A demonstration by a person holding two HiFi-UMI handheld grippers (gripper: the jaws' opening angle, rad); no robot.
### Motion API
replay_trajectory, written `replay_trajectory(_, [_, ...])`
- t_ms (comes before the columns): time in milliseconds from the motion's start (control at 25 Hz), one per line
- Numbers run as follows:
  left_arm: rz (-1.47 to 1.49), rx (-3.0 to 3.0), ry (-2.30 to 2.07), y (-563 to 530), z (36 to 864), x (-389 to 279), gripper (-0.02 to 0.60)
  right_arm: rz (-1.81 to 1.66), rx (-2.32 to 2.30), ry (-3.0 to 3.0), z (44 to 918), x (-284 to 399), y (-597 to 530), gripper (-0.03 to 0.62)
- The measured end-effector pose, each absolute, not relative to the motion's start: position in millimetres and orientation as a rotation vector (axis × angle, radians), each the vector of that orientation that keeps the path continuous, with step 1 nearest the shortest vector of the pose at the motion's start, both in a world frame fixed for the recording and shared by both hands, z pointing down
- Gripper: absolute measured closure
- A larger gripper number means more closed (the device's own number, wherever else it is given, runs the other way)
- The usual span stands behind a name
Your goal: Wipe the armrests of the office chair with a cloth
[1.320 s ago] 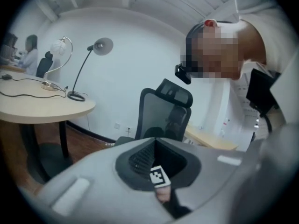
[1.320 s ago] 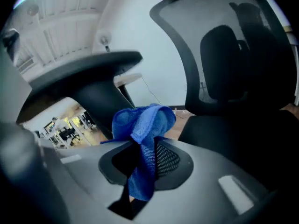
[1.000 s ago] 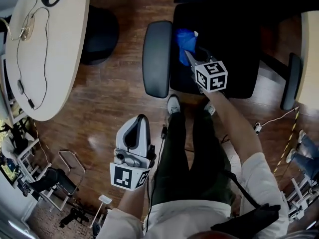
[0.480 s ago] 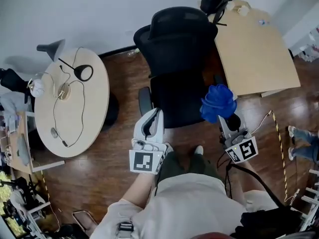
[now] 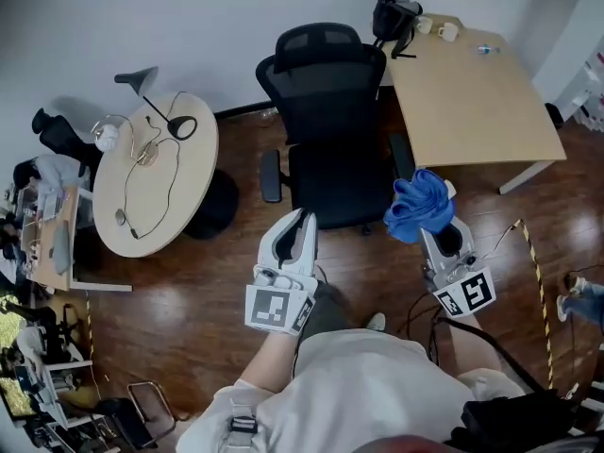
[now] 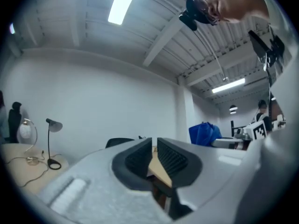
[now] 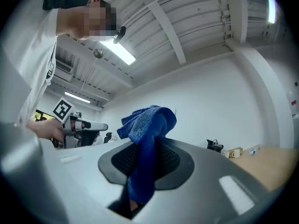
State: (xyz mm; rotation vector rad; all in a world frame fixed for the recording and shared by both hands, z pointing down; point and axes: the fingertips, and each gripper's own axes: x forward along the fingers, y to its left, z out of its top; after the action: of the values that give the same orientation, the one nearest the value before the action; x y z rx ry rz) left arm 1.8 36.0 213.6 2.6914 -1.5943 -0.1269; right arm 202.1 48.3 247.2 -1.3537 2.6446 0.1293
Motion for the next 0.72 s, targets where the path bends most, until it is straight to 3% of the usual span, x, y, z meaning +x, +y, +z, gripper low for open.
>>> replay_trajectory(160, [-0.101,2.718,-1.591,94,202,37,0.558,0.082,-1.346,2.626,245,237,104,0.517])
replay_trajectory(400, [-0.036,2.723,-1.585,134,211,38,0.558,-0.005,-1.388,2.615,260,253,132,0.518])
replay_trajectory(720, [-0.058,2.697,-1.61,156,214,1,0.558,-0.024,-1.299,2.623,239,209,163,0.517])
